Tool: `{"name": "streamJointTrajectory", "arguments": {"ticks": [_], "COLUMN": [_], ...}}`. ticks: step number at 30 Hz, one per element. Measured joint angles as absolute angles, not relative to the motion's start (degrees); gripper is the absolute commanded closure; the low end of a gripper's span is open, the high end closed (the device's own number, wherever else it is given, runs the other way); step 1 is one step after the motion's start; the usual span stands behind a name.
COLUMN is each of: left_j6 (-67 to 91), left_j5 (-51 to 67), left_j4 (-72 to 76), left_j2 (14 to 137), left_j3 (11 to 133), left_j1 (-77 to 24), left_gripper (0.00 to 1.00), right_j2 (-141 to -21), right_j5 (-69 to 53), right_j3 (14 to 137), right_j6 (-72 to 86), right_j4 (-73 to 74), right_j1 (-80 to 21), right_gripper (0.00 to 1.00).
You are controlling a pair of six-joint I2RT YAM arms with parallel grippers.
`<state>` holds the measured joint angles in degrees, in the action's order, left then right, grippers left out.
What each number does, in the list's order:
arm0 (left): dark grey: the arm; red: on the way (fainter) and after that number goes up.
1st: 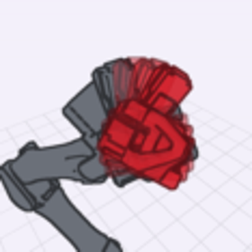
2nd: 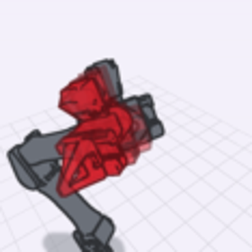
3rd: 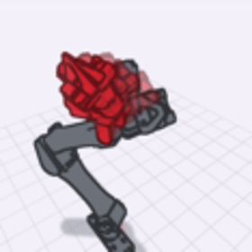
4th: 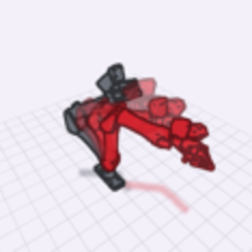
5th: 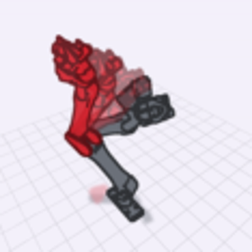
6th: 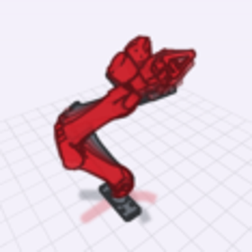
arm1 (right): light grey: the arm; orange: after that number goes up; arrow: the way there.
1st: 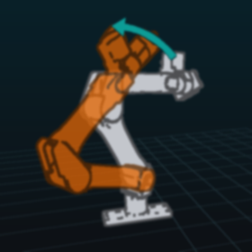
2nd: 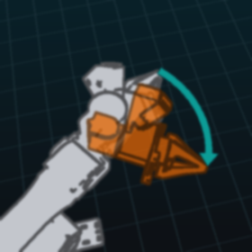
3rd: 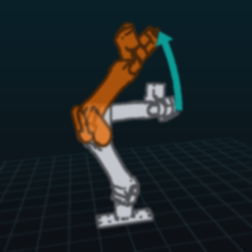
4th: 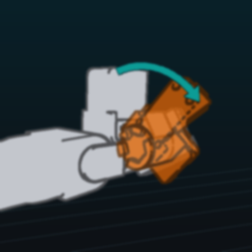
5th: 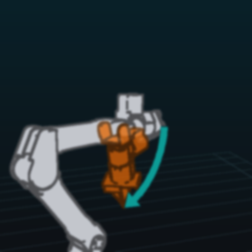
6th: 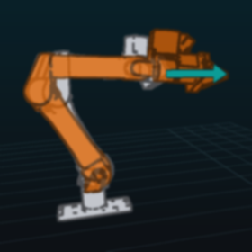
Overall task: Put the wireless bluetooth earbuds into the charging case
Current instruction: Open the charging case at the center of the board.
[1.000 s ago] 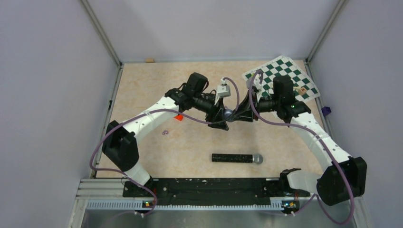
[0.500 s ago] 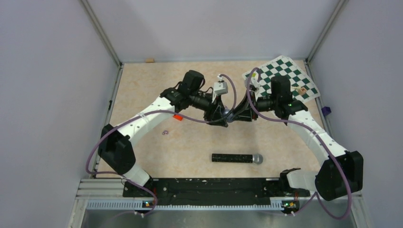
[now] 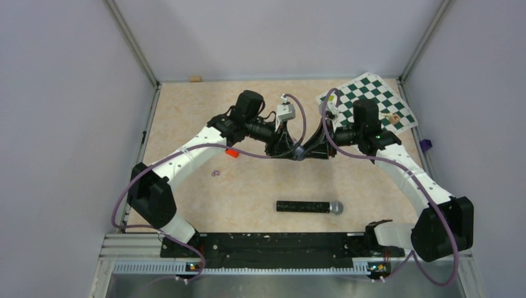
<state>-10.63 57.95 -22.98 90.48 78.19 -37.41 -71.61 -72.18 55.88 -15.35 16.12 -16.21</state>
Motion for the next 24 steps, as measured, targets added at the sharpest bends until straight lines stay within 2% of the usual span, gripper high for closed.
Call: {"name": "streamJointTrajectory", "arguments": {"ticks": [8,10,17,24], "left_j6": [-10.41,-10.39,-10.41,-10.41], "left_j5": [57.82,57.80,56.90,56.12], "left_j4": [-22.81,-22.79,-22.63,-21.80], "left_j2": [90.50,90.50,90.56,91.37], "left_j3": [78.19,78.19,78.19,78.19], "left_j1": [-37.30,-37.30,-37.28,-37.17], "left_gripper": [0.92,0.99,1.00,1.00], "right_j2": [-71.61,-71.61,-71.53,-70.76], "right_j5": [-72.29,-72.27,-71.05,-66.43], "right_j3": [55.88,55.88,55.88,55.88], "right_j6": [-15.38,-15.40,-16.40,-17.67], "right_j4": [16.12,16.12,16.16,16.56], "right_j1": [-16.21,-16.21,-16.21,-15.81], "right_gripper": [0.86,0.81,0.60,0.55]}}
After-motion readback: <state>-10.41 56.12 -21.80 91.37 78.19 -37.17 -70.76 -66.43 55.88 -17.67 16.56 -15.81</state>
